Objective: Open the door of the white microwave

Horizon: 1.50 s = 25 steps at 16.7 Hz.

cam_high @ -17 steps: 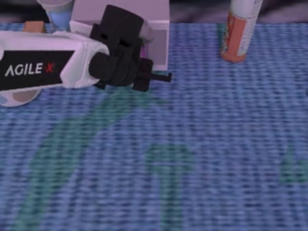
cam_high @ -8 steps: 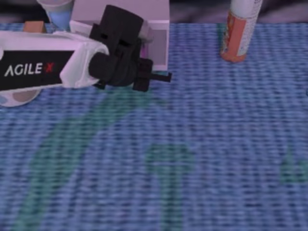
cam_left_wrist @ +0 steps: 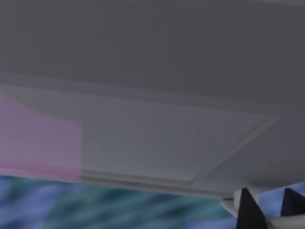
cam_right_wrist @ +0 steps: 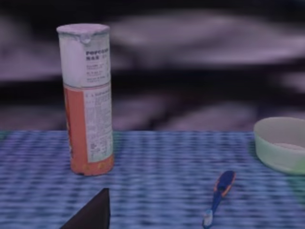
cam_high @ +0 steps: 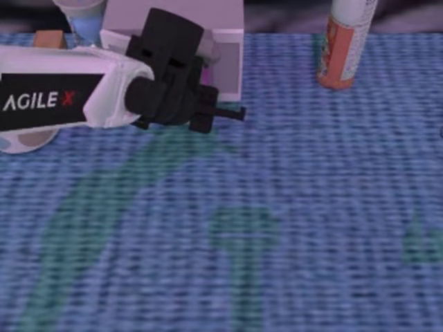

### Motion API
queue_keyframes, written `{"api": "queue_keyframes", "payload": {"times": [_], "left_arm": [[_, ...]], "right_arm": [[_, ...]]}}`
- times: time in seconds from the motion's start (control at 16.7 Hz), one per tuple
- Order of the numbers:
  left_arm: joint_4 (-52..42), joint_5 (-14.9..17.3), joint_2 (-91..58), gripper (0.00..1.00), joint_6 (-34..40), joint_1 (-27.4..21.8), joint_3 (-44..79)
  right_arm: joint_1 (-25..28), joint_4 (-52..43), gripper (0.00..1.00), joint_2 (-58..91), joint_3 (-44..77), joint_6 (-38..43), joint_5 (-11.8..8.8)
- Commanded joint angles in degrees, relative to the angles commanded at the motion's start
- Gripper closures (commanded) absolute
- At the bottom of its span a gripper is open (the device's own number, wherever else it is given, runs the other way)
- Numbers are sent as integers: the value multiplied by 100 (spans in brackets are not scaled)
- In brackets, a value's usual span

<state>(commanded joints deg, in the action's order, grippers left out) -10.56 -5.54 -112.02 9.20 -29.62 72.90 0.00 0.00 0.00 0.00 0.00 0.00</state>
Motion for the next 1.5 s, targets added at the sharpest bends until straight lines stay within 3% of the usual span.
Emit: {"api": "queue_keyframes", "payload": {"times": [0.36,1.5], "left_arm": [[115,231,187,100,-316,130,-252],[115,231,187,100,-316,130,-252]], "right_arm": [[0,0,0,0,0,0,0],[0,0,0,0,0,0,0]]}}
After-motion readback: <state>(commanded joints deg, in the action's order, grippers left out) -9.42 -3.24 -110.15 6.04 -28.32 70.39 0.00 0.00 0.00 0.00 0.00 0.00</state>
